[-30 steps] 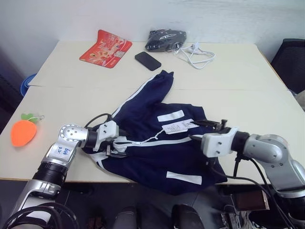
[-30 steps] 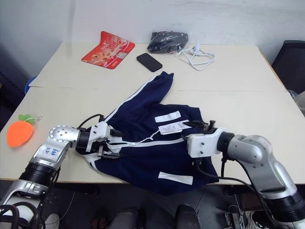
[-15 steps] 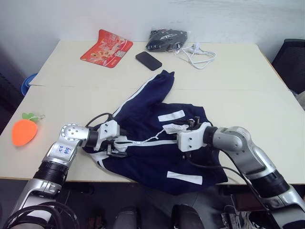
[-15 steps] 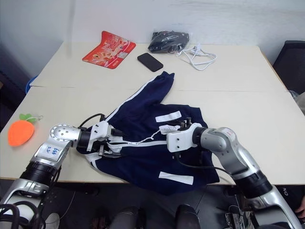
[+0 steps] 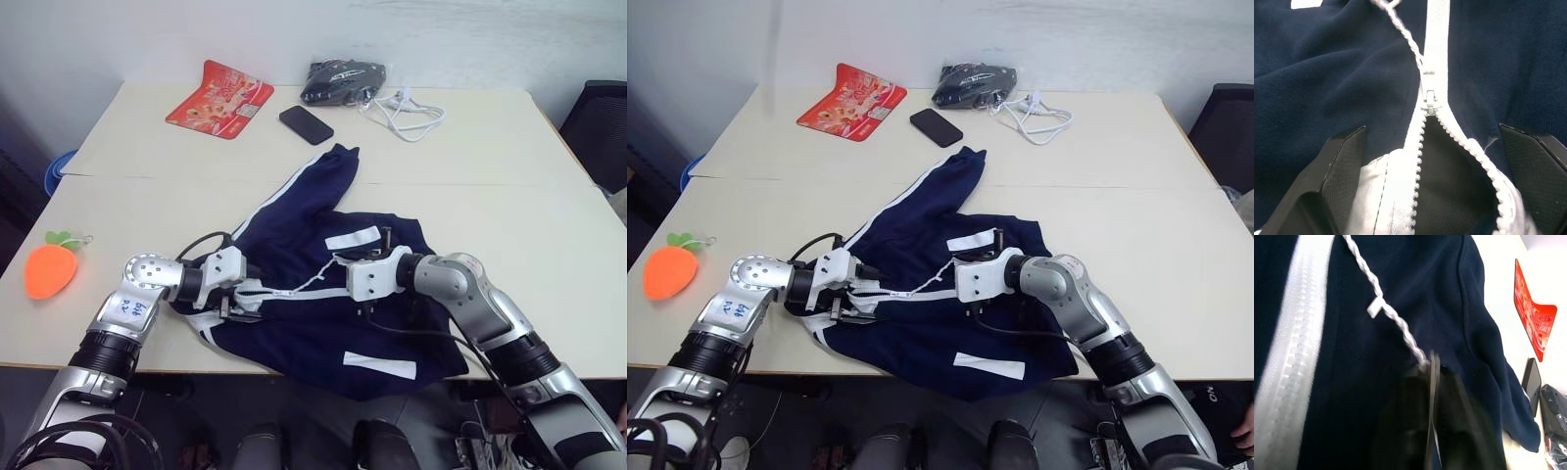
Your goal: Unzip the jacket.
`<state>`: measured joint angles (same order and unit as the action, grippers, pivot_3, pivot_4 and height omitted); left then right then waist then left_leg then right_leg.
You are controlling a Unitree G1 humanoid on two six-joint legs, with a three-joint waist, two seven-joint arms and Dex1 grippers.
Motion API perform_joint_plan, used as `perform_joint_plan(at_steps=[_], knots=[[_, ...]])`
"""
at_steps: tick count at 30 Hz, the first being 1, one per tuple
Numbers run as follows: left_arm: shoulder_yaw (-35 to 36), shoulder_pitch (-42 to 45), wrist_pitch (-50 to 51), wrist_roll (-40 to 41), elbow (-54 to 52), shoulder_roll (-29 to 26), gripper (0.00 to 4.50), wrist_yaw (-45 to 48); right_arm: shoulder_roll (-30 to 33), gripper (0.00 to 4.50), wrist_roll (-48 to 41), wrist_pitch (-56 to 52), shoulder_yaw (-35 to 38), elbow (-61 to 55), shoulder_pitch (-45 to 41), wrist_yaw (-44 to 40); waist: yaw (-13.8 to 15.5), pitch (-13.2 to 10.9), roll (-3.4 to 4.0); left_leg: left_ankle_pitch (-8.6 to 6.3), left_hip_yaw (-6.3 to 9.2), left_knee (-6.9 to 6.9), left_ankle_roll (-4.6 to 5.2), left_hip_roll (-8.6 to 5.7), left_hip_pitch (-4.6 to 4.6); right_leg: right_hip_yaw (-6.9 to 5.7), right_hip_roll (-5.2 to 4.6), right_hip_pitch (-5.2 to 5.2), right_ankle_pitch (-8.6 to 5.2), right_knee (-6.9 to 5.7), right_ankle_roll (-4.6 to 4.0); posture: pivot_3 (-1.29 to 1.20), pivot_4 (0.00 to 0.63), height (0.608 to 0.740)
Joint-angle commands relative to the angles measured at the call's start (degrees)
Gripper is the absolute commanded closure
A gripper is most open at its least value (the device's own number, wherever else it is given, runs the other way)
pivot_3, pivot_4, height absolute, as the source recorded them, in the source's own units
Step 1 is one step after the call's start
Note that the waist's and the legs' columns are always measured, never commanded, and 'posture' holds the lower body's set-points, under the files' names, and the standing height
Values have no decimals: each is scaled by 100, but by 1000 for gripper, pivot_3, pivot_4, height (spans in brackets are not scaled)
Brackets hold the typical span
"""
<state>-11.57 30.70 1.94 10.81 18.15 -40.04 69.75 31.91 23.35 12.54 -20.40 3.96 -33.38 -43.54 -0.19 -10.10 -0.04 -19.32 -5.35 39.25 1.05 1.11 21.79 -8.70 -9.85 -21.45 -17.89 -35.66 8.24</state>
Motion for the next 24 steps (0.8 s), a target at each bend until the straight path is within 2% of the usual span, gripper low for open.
perform_joint_plan(at_steps=[1,5,12,19,24], knots=[[-64,-124,95,-358,128,-46,0,-171,-8,4463,-72,97,41,-83,-95,17,0,0,0,0,0,0,0,0,0,0,0,0,0,0,0,0,150,740],[-69,-96,88,-362,154,-28,0,-176,134,4463,-28,96,120,-159,-13,19,0,0,0,0,0,0,0,0,0,0,0,0,0,0,0,0,150,740],[-80,-112,65,-367,153,-49,0,-148,1138,4463,17,146,737,-634,389,69,15,0,0,0,1,-1,0,-1,1,0,0,0,0,2,0,0,150,740],[-130,-38,-47,-426,348,8,0,-166,1814,4463,-386,-355,1684,-1679,1363,-100,25,0,0,0,-1,-2,0,0,1,0,0,1,0,3,0,0,150,740],[-162,9,-156,-455,491,54,0,-152,2149,4463,-605,-594,2403,-1995,1994,-122,41,0,0,0,-1,-2,1,-1,0,3,-1,2,0,4,0,0,150,740]])
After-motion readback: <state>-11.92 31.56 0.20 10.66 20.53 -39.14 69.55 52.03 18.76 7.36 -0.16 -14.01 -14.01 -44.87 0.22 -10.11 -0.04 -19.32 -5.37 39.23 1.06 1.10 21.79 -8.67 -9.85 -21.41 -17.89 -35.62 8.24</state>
